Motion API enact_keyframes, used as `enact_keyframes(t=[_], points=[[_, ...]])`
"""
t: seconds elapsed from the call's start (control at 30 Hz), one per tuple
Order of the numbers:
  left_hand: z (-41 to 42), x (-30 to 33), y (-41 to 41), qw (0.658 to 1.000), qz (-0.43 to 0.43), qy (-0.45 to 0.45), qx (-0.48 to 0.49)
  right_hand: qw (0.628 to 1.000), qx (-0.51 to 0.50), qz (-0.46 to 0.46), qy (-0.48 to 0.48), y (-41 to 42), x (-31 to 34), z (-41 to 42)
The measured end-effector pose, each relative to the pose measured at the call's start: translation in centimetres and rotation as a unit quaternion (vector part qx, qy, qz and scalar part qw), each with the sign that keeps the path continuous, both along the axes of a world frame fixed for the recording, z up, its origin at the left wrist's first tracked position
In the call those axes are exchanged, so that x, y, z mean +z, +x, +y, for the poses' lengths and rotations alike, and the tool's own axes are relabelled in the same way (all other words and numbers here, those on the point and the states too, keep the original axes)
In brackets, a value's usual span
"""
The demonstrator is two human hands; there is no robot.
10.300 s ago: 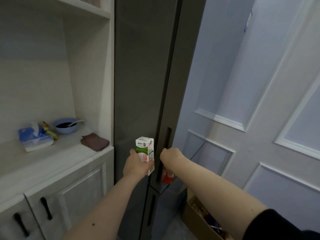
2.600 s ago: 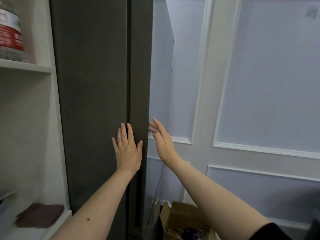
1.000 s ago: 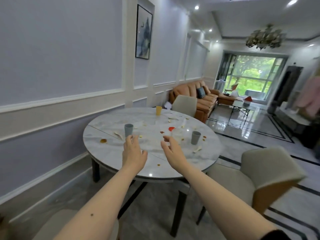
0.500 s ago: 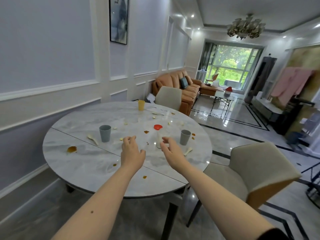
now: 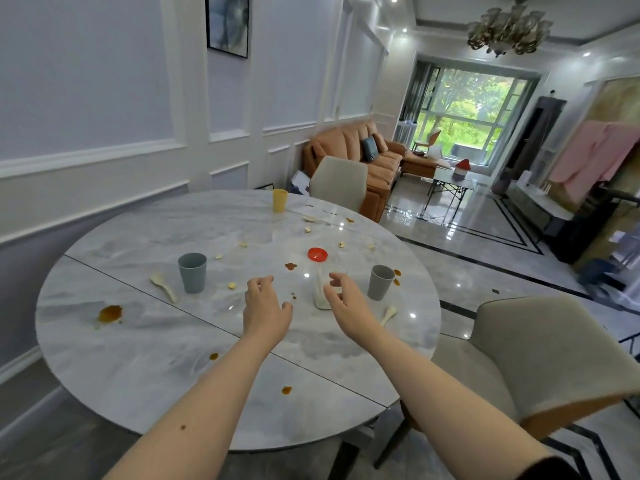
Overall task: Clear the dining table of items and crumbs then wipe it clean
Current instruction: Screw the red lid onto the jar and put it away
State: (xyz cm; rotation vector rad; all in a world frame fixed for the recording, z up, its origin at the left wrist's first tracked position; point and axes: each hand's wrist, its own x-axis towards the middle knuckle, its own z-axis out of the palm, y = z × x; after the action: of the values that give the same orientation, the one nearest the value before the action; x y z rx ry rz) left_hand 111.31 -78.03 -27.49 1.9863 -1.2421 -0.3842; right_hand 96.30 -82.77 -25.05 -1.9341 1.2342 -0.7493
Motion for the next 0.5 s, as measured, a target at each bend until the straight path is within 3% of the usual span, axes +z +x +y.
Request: enact_keyframes(t=[0.5], points=[[-23.3,-6.8,-0.6,0.994,0.056,0.075,-0.06,0.998,0.002,0.061,-0.025,1.6,-6.8,-24.8]])
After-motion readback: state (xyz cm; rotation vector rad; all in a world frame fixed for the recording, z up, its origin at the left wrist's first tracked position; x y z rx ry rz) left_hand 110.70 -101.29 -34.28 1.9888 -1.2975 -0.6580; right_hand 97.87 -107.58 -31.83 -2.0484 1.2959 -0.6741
